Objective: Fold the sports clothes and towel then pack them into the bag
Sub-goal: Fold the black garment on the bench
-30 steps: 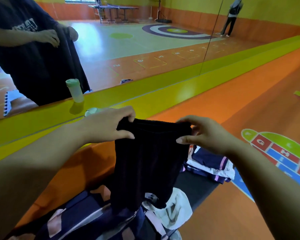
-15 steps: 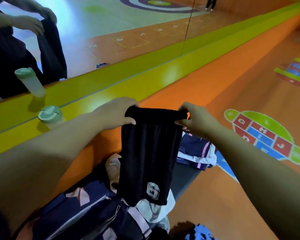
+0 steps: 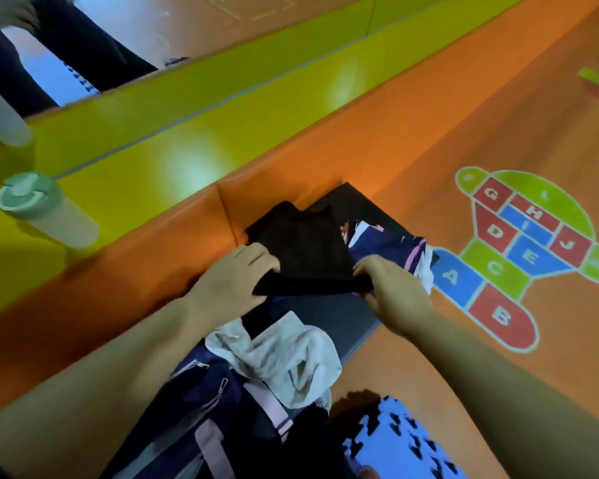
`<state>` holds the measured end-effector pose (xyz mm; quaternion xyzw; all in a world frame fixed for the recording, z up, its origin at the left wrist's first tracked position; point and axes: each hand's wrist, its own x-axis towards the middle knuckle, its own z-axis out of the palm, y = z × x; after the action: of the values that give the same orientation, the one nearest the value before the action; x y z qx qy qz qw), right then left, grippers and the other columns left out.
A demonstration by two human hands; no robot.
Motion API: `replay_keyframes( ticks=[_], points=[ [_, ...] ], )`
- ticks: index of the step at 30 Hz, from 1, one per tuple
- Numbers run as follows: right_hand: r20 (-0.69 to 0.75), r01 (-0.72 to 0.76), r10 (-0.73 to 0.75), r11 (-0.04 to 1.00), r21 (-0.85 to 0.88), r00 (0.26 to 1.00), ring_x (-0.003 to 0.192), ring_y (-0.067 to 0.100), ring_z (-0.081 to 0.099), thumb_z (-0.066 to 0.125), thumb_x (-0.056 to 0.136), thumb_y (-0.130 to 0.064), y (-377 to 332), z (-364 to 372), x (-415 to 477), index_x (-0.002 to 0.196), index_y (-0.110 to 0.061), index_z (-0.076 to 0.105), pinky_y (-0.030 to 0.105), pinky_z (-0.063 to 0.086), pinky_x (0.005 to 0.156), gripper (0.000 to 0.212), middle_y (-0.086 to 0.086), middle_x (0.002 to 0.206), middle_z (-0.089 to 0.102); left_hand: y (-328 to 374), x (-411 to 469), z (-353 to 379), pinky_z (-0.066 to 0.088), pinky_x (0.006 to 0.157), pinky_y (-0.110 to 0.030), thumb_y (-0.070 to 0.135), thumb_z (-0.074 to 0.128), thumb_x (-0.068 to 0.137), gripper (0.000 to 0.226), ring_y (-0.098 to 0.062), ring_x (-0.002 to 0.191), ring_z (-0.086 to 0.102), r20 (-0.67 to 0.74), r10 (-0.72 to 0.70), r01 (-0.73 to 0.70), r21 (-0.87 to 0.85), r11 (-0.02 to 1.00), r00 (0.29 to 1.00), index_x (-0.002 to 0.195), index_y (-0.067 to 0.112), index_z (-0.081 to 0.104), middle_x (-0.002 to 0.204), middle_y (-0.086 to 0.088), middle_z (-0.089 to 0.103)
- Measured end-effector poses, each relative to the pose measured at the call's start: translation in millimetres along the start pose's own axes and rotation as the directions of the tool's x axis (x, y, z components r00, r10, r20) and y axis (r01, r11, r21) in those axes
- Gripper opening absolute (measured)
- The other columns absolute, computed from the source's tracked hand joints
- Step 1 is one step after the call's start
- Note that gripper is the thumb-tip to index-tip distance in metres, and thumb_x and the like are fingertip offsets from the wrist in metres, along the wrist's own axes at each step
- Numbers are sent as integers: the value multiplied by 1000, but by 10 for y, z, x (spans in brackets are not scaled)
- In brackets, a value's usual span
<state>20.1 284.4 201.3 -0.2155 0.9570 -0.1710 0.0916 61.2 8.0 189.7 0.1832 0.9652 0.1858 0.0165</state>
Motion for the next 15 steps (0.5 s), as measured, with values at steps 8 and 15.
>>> replay_keyframes(
  ticks=[8, 15],
  points=[
    [399, -57, 37, 998, 40, 916, 99, 29, 49, 57, 81, -10, 256, 1174, -396, 106, -13, 53, 35, 35, 70, 25, 6, 107, 56, -30, -579, 1233, 40, 85, -27, 24, 70, 79, 38, -15, 106, 48, 382, -214, 291, -158, 943, 899, 115, 20, 57, 115, 4, 47],
    [625, -211, 47, 959, 192, 780, 83, 26, 53, 60, 85, -23, 386, 1507, -539, 101, -22, 44, 34, 39, 69, 22, 7, 100, 60, -52, -796, 1609, 48, 76, -26, 27, 56, 76, 24, -2, 86, 53, 580, -262, 509, -315, 801, 771, 85, 48, 47, 89, 21, 54]
  ],
)
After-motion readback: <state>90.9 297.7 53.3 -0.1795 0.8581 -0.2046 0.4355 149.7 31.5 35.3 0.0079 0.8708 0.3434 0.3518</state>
